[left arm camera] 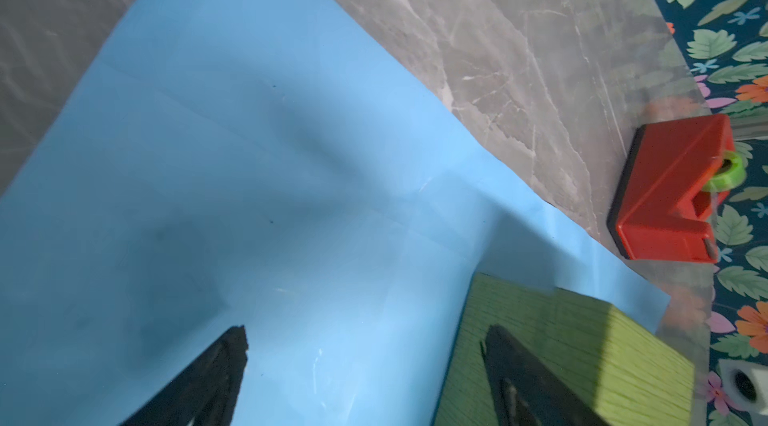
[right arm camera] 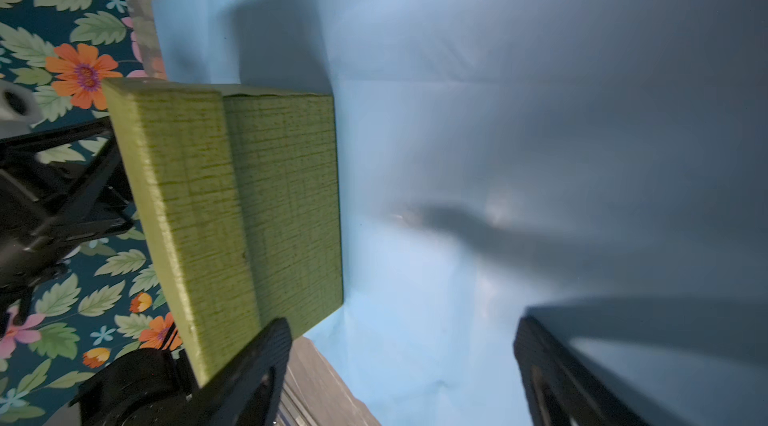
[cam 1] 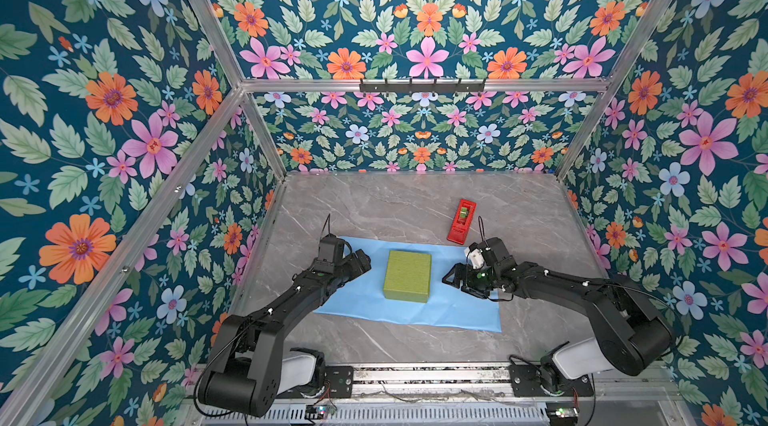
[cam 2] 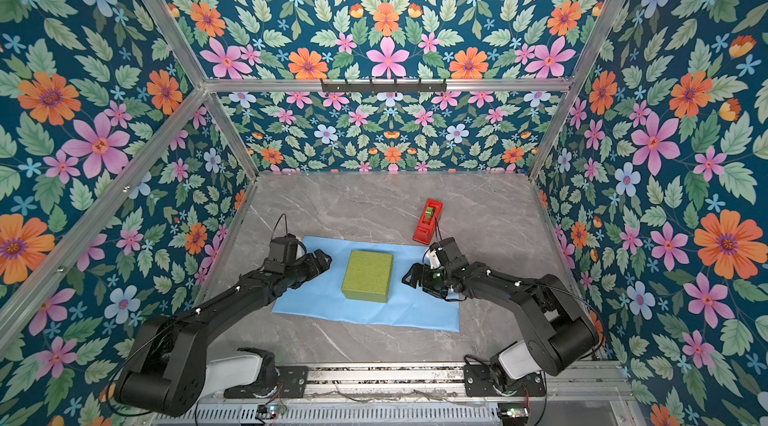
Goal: Wrap the gift box in paper
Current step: 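Open both grippers and draw them back from the green box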
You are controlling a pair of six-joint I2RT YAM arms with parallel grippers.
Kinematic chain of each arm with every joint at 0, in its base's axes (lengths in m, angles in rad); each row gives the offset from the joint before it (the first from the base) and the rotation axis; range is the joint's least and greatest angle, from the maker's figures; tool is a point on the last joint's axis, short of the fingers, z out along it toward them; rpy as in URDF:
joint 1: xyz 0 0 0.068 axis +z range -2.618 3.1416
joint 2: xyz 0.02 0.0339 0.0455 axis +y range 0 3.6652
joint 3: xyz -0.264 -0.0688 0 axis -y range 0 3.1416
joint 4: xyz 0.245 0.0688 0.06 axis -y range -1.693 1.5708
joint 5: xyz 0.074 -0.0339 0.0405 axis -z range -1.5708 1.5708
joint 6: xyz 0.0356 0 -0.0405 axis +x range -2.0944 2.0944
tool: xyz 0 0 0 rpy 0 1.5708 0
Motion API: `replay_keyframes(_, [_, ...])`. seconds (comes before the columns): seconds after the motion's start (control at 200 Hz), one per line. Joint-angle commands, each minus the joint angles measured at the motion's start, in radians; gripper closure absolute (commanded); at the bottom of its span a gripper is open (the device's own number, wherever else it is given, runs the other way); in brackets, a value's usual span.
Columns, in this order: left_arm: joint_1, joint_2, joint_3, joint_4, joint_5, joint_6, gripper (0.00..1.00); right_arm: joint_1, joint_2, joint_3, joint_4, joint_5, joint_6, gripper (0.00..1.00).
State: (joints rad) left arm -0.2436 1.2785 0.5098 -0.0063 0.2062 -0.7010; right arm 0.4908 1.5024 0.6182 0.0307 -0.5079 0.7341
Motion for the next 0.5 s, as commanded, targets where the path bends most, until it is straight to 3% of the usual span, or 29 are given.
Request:
replay_keyframes(0.0, [0.012, 0.012, -0.007, 0.041, 0.032, 0.012, 0.09, 0.002, 0.034, -0.006, 0.0, 0.002, 0.009, 0.14])
replay_keyframes(0.34, [0.01, -0.003, -0.07, 0.025, 0.112, 0.034, 0.12, -0.088, 0.001, -0.017, -0.113, 0.038, -0.046, 0.16])
replay_keyframes(0.495, [-0.014, -0.06, -0.133, 0.032, 0.141, -0.012, 0.14, -0.148, -0.012, -0.012, -0.202, 0.056, -0.109, 0.16])
